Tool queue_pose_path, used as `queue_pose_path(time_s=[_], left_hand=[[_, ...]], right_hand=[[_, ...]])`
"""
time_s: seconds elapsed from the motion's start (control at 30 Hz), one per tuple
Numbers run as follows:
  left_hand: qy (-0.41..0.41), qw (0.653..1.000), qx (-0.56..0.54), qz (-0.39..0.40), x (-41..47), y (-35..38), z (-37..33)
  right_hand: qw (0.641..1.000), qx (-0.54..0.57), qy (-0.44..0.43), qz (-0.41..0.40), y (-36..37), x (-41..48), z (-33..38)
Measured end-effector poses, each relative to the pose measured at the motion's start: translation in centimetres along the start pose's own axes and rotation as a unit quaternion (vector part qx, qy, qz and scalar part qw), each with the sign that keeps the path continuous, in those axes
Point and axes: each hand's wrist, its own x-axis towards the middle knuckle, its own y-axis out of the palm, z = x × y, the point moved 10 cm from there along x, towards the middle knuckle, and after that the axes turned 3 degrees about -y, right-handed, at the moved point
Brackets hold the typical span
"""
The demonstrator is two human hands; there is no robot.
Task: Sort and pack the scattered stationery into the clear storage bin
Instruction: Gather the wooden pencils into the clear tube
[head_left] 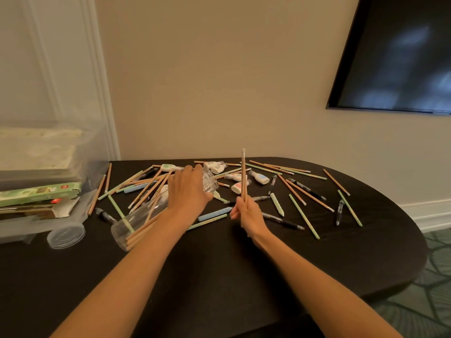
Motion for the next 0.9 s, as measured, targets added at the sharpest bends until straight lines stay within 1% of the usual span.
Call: queue_pose_path(time_s=[0.07, 0.17, 0.2, 0.3, 0.37, 0.43, 0.5, 0.6, 0.67, 0.7, 0.77, 0.83, 0.9], left_hand=[[0.0, 1.0, -0.015, 0.004, -0.2, 0.1, 0.1], [0.004, 0.999, -0.034, 0.014, -0.2, 0.2, 0.1], [0.006, 0.999, -0.044, 0.021, -0.2, 0.3, 0.1], [0.008, 0.994, -0.101, 0.045, -0.2, 0.6, -0.1], [0.006, 0.989, -0.132, 0.059, -0.2, 0.6, -0.1], [0.011, 0.988, -0.137, 0.067, -0.2, 0.6, -0.1], [0.014, 0.988, -0.14, 0.066, -0.1, 0.4, -0.1], [0.017, 0.988, -0.147, 0.05, 0.2, 0.1, -0.2], [0.017, 0.989, -0.143, 0.042, 0.2, 0.2, -0.3], [0.015, 0.989, -0.141, 0.041, 0.2, 0.4, -0.3], [0.007, 0.989, -0.14, 0.039, 0.4, 0.6, -0.3], [0.005, 0.991, -0.134, 0.031, 0.6, 0.7, -0.6], [0.006, 0.992, -0.121, 0.022, 0.8, 0.8, -1.1]], right_hand=[[0.999, -0.012, 0.019, -0.026, -0.7, 0.1, 0.2], [0.992, 0.074, 0.027, -0.1, -2.9, 1.0, 3.5], [0.989, 0.098, 0.022, -0.105, -3.3, 1.4, 4.8], [0.986, 0.144, -0.005, -0.089, -3.0, 2.2, 8.1], [0.981, 0.164, -0.017, -0.1, -3.2, 2.4, 9.3], [0.971, 0.208, -0.022, -0.116, -3.5, 2.7, 9.8], [0.968, 0.234, -0.012, -0.09, -2.5, 2.5, 9.7], [0.985, 0.171, 0.002, 0.001, 0.8, 1.5, 9.2], [0.989, 0.138, 0.006, 0.044, 2.0, 1.2, 9.2], [0.99, 0.129, 0.006, 0.048, 1.9, 1.3, 9.2], [0.992, 0.126, 0.006, 0.027, 0.7, 1.8, 9.4], [0.987, 0.161, 0.008, 0.008, -0.6, 2.1, 9.4], [0.986, 0.166, 0.006, 0.017, -1.0, 1.9, 9.3]])
